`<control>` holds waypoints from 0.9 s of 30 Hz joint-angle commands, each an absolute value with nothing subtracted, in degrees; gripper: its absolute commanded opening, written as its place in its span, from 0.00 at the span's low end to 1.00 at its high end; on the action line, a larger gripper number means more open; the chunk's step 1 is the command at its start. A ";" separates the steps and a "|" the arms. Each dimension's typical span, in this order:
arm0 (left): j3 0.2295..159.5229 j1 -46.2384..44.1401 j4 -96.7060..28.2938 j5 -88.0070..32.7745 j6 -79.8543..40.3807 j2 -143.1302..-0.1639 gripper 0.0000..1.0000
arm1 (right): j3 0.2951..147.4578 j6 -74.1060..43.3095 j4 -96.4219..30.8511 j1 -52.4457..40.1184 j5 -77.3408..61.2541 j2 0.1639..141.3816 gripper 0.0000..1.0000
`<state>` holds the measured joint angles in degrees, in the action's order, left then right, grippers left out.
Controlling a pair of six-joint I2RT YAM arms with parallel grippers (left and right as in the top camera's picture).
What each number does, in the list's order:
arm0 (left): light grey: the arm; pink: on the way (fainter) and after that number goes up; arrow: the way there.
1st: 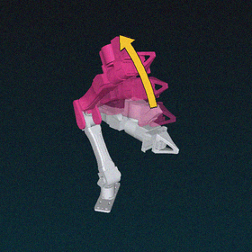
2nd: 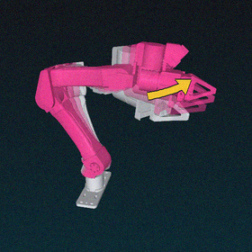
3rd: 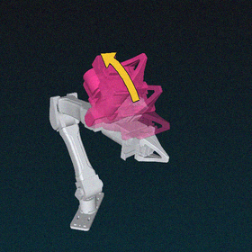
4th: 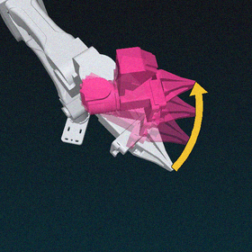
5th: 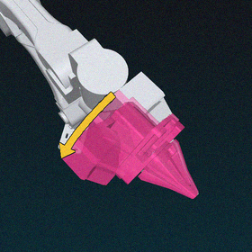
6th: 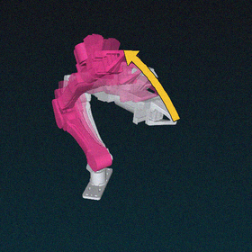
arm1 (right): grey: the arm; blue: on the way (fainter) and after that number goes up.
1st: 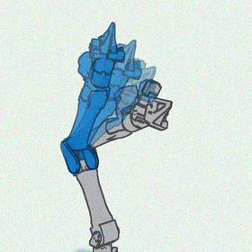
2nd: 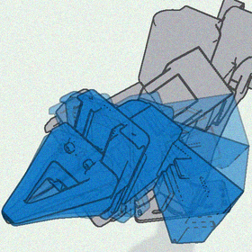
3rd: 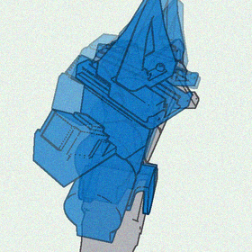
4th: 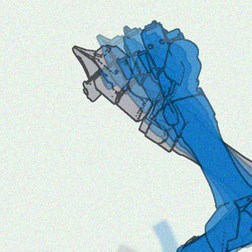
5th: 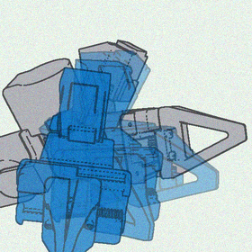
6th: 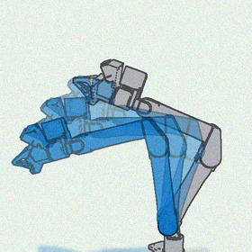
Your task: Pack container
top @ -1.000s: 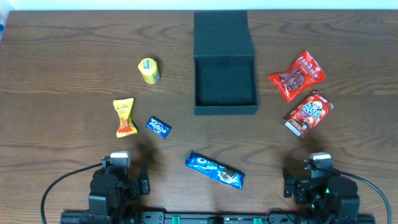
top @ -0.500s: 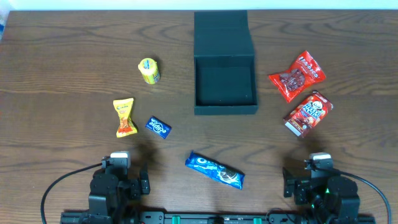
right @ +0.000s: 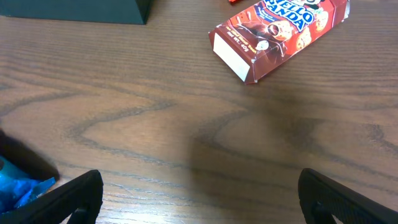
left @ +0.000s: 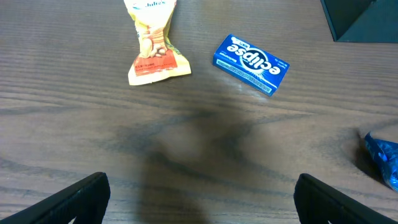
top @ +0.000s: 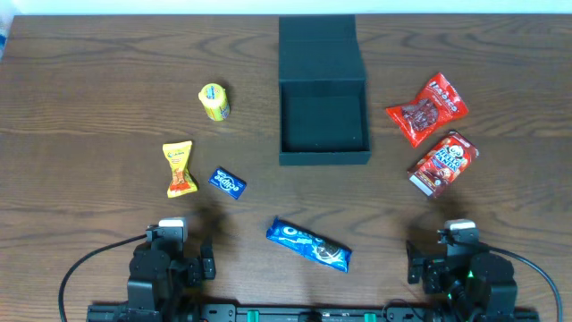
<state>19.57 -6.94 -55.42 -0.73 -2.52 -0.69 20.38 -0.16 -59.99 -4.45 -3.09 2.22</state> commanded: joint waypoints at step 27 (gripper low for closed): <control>17.69 -6.72 -56.99 -0.93 -1.69 -0.21 0.95 | 27.24 0.32 -50.46 -3.66 -3.22 22.57 0.99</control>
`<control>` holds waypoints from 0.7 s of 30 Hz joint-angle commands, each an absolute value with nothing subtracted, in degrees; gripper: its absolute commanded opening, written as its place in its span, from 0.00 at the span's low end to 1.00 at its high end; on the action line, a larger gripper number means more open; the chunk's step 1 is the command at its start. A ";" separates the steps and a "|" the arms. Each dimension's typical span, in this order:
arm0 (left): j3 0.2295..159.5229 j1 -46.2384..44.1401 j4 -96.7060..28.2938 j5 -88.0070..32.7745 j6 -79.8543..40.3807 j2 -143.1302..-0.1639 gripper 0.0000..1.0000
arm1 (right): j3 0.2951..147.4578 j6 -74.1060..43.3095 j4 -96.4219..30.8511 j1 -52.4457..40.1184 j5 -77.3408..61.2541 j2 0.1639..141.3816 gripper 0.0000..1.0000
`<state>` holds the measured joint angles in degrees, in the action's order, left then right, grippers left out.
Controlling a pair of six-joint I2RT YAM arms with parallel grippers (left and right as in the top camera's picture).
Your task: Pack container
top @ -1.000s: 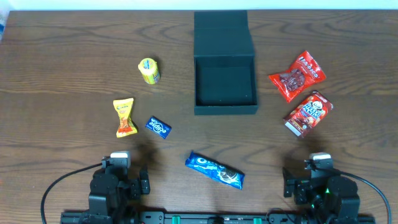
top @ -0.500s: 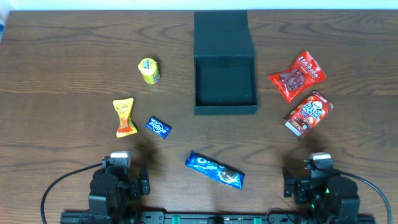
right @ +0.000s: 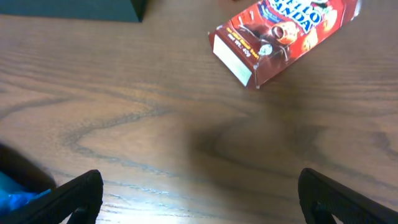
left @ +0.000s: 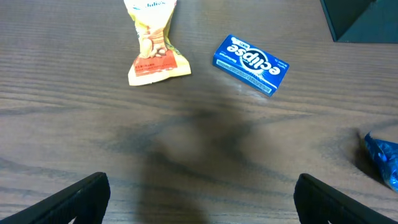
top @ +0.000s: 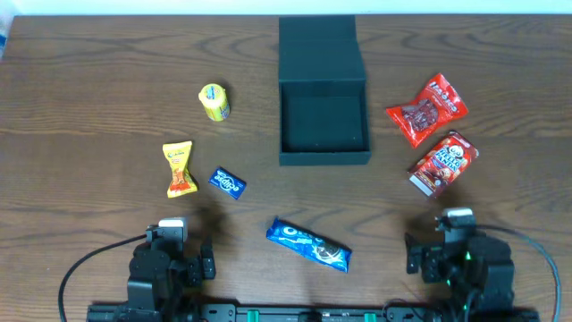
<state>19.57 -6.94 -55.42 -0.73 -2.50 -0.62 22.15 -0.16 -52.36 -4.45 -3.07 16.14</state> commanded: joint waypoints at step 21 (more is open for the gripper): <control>17.69 -6.72 -56.99 -0.93 -1.69 -0.21 0.95 | 70.89 -7.75 -51.57 -3.84 -11.22 67.42 0.99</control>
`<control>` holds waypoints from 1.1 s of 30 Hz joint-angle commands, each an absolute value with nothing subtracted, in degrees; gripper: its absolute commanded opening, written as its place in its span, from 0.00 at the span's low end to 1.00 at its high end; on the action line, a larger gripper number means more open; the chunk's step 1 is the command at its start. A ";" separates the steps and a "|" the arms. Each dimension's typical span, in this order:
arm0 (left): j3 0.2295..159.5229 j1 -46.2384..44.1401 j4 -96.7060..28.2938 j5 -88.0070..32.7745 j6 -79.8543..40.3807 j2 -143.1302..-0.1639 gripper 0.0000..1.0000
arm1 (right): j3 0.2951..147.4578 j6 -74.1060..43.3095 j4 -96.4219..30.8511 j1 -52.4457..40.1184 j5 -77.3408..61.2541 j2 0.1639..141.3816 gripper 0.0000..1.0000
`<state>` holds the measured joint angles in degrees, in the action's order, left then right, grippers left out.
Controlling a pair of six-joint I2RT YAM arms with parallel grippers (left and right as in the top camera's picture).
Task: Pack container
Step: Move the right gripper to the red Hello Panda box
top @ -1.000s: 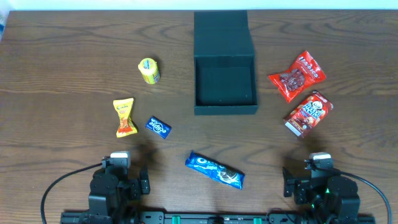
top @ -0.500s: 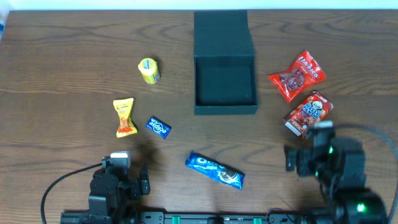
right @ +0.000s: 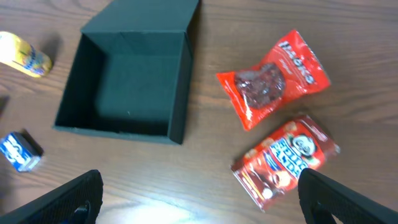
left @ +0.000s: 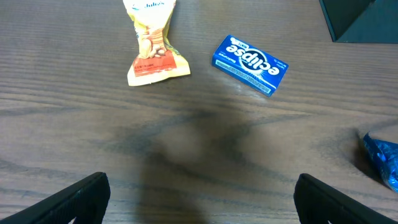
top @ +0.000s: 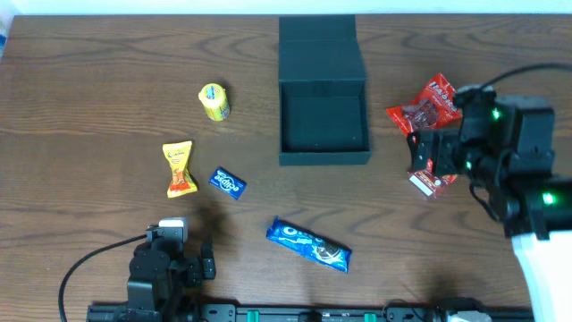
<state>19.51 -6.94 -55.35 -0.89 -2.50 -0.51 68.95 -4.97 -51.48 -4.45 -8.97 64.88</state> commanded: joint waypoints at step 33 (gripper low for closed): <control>17.69 -6.72 -56.99 -0.93 -1.69 -0.21 0.95 | 72.20 -49.30 -51.86 4.47 1.06 101.10 0.99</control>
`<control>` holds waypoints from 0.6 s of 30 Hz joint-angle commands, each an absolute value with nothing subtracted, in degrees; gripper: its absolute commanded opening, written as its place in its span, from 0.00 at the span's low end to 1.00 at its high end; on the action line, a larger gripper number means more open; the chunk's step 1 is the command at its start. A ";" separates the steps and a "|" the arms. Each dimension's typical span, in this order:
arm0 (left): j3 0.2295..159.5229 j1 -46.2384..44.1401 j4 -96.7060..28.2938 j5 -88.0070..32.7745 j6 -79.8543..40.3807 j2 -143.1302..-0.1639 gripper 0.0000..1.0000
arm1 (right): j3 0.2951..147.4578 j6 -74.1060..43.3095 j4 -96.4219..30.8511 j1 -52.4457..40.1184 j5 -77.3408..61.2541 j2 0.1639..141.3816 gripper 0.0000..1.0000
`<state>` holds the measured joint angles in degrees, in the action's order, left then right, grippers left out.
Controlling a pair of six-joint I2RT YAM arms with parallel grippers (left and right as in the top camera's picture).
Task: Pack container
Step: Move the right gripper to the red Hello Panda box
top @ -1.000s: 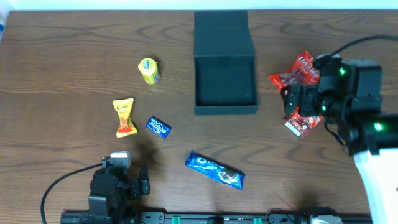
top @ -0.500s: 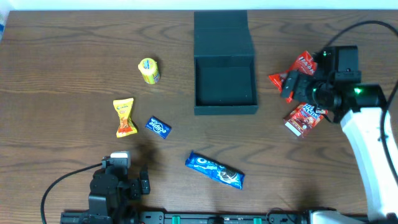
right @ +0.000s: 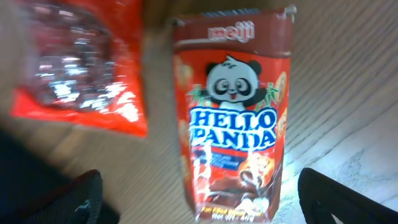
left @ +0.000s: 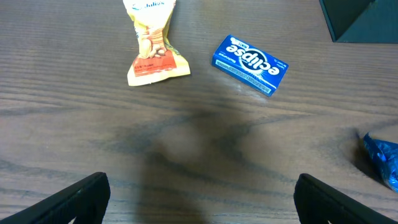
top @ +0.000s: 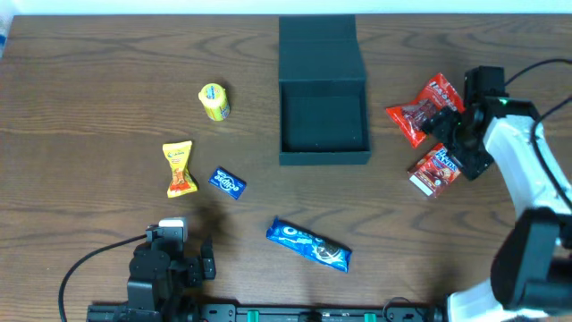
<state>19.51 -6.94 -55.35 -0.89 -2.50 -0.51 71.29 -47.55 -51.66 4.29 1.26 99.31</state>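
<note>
The open black box [top: 323, 116] stands at the back middle of the table, its lid folded back. A red Hello Panda box [right: 233, 124] lies flat to its right, also seen from overhead as the Hello Panda box [top: 435, 168]. My right gripper [right: 200, 193] hangs open low over it, with the carton's near end between the fingers [right: 81, 199]. From overhead the right gripper [top: 454, 143] sits between the carton and a red snack bag [top: 423, 109]. At the front left my left gripper [left: 202, 196] is open over bare wood.
On the left lie a yellow round candy [top: 214, 101], a yellow-orange snack packet [top: 179, 168] and a blue Eclipse gum pack [left: 252, 64]. A blue Oreo pack [top: 308, 244] lies front centre. The red bag [right: 74, 74] lies just left of the carton.
My right gripper was high over the box and both red packs; now it is low and turned, close over the Hello Panda carton. The left gripper has not moved.
Both grippers were open at the table's front edge. The right one then stood slightly further in, then high over the red snacks to the right of the black box, and now low over the Hello Panda carton. No object has moved.
</note>
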 commanded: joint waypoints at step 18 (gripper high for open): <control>17.69 -6.72 -56.99 -0.93 -1.69 -0.21 0.95 | 67.53 -46.24 -44.71 4.54 1.08 106.24 0.99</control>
<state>19.51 -6.94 -55.35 -0.89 -2.50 -0.51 69.34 -47.05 -44.97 4.32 0.89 105.97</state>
